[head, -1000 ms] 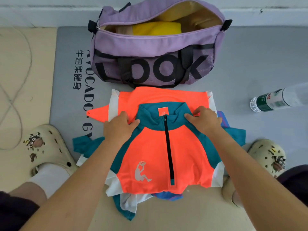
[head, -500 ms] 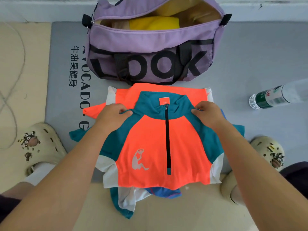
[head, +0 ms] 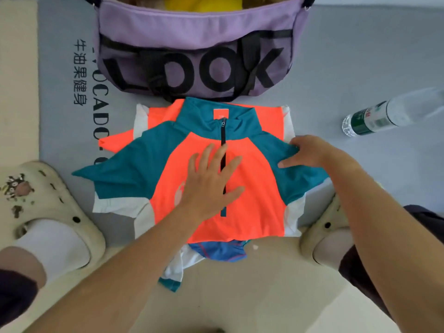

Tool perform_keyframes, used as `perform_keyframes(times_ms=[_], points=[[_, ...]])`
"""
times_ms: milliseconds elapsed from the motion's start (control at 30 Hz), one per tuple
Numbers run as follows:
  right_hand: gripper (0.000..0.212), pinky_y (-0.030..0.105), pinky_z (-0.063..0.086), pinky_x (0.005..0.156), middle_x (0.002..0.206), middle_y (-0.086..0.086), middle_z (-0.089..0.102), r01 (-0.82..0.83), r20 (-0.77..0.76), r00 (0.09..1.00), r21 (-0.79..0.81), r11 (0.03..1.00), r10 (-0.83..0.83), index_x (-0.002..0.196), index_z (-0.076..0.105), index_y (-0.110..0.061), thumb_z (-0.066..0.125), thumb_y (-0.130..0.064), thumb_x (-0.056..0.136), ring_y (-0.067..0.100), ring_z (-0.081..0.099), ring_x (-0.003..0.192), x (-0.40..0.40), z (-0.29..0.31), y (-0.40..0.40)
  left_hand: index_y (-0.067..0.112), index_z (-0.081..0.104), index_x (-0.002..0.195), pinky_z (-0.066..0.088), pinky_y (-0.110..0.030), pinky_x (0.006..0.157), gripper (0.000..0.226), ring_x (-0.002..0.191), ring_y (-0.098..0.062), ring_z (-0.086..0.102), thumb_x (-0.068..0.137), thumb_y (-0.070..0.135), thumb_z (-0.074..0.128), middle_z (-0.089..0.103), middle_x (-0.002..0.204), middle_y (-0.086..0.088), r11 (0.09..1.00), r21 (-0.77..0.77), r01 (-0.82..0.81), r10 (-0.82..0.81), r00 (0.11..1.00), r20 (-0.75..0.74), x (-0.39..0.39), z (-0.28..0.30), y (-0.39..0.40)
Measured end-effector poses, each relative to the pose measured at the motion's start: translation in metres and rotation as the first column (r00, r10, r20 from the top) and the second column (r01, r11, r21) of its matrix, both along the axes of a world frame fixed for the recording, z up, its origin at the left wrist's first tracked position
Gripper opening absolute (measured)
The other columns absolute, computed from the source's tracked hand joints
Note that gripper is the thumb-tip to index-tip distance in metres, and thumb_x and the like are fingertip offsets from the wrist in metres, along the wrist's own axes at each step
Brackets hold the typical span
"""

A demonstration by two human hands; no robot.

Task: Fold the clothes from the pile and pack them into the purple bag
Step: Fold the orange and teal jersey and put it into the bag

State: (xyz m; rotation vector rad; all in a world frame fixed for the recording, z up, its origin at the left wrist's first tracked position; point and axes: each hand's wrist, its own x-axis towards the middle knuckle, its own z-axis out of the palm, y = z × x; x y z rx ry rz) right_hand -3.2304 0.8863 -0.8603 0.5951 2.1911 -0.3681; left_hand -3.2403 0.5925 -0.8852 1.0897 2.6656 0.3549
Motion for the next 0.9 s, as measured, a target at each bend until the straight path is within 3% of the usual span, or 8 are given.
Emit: perform_keyframes(times_ms=[67, 200, 300, 433, 533, 600, 700, 900], points=[[0.03, 0.042, 0.04, 0.094, 0.08, -0.005, 0.053, -0.065, -0.052, 0.996, 0.183, 0.981, 0.076, 0.08, 0.058, -0.019, 0.07, -0.046, 0.08, 0.03, 0.055, 0.097, 0.009, 0.01, 0.011, 0.037, 0.023, 0.153, 0.016, -0.06, 0.114, 0.081, 0.149, -0.038, 0.009, 0.084, 0.074, 0.041, 0.007, 0.165, -0.009, 0.984, -0.168, 0.049, -0.026, 0.99, 0.139, 0.021, -0.011, 0.004], [0.016, 0.044, 0.035, 0.086, 0.103, 0.018, 0.059, 0.285, -0.607, 0.793, 0.439, 0.852, 0.047, 0.101, 0.06, -0.008, 0.059, -0.019, 0.09, 0.038, 0.052, 0.102, 0.045, 0.018, 0.008, 0.037, 0.01, 0.155, 0.007, -0.058, 0.118, 0.085, 0.151, -0.035, -0.005, 0.085, 0.076, 0.039, -0.007, 0.165, -0.007, 0.979, -0.199, 0.039, -0.007, 0.987, 0.161, 0.025, -0.015, 0.005], [0.029, 0.045, 0.04, 0.085, 0.113, 0.018, 0.054, 0.532, -0.696, 0.656, 0.152, 0.833, -0.292, 0.113, 0.055, -0.006, 0.061, -0.021, 0.089, 0.037, 0.05, 0.105, 0.081, 0.016, -0.027, 0.025, 0.038, 0.149, 0.021, -0.054, 0.115, 0.077, 0.146, -0.038, 0.021, 0.085, 0.062, 0.058, 0.024, 0.159, -0.017, 0.99, -0.104, -0.096, 0.113, 0.977, 0.179, 0.029, 0.0, 0.004], [0.032, 0.037, 0.042, 0.084, 0.109, 0.021, 0.059, 0.781, -0.578, 0.429, -0.149, 0.607, -0.694, 0.11, 0.058, 0.002, 0.063, -0.022, 0.089, 0.034, 0.056, 0.101, 0.139, -0.004, -0.083, 0.014, 0.059, 0.082, 0.046, -0.04, 0.068, 0.032, 0.081, -0.03, 0.056, 0.081, 0.044, 0.07, 0.06, 0.085, -0.007, 0.898, 0.097, -0.43, 0.408, 0.894, 0.184, 0.066, 0.02, -0.012], [0.033, 0.023, 0.047, 0.071, 0.094, 0.009, 0.058, 0.849, -0.478, 0.228, -0.33, 0.414, -0.848, 0.099, 0.054, 0.0, 0.066, -0.028, 0.086, 0.024, 0.056, 0.083, 0.18, -0.013, -0.122, 0.017, 0.05, 0.063, 0.036, -0.032, 0.052, 0.047, 0.062, -0.027, 0.054, 0.087, 0.056, 0.059, 0.053, 0.058, 0.002, 0.687, -0.203, -0.698, 0.699, 0.558, 0.448, 0.1, 0.024, -0.029], [0.032, 0.013, 0.042, 0.058, 0.091, 0.005, 0.054, 0.843, -0.382, 0.08, -0.467, 0.267, -0.921, 0.103, 0.045, -0.009, 0.068, -0.025, 0.087, 0.021, 0.051, 0.073, 0.196, -0.017, -0.139, 0.011, 0.057, 0.064, 0.042, -0.032, 0.052, 0.053, 0.052, -0.024, 0.059, 0.089, 0.057, 0.057, 0.06, 0.058, -0.002, 0.483, -0.373, -0.792, 0.764, 0.173, 0.622, 0.116, 0.021, -0.04], [0.031, 0.025, 0.043, 0.045, 0.081, 0.006, 0.054, 0.795, -0.163, -0.081, -0.606, 0.035, -0.983, 0.107, 0.042, -0.019, 0.066, -0.025, 0.089, 0.02, 0.048, 0.053, 0.2, -0.019, -0.142, 0.009, 0.063, 0.082, 0.039, -0.021, 0.043, 0.046, 0.051, -0.012, 0.064, 0.091, 0.054, 0.058, 0.068, 0.075, -0.006, 0.097, -0.526, -0.845, 0.427, -0.442, 0.789, 0.126, 0.022, -0.051], [0.026, 0.037, 0.055, 0.057, 0.083, 0.018, 0.061, 0.871, -0.129, -0.106, -0.49, -0.029, -0.986, 0.077, 0.045, -0.011, 0.056, -0.025, 0.096, 0.031, 0.063, 0.063, 0.195, -0.021, -0.119, 0.01, 0.058, 0.1, 0.052, -0.029, 0.063, 0.033, 0.086, -0.02, 0.069, 0.091, 0.041, 0.066, 0.068, 0.099, -0.005, 0.012, -0.653, -0.758, 0.214, -0.636, 0.742, 0.118, 0.024, -0.057]])
